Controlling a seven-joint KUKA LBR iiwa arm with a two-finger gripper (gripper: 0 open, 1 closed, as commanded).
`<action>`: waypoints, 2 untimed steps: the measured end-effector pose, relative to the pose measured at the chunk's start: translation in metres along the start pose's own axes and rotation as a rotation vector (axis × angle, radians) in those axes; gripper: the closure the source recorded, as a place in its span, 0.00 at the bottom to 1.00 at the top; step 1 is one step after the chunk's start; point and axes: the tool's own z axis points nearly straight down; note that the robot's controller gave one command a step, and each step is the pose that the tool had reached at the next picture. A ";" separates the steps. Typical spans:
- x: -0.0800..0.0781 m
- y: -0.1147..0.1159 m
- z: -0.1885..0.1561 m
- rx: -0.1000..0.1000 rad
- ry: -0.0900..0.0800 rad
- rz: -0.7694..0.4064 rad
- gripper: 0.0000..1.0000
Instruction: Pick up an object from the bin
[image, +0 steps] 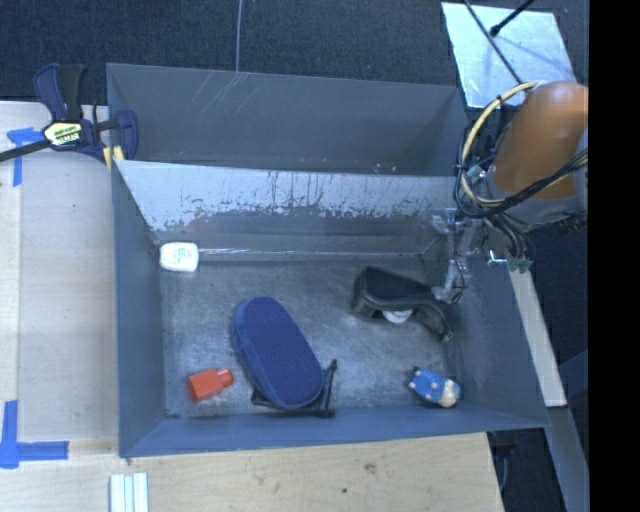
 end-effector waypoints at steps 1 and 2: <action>0.007 0.016 0.046 0.005 -0.007 -0.058 0.00; 0.057 0.037 0.061 0.002 -0.012 -0.207 0.00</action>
Offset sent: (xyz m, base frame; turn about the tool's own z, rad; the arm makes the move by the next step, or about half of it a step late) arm -0.0106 0.0225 -0.0624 -0.0623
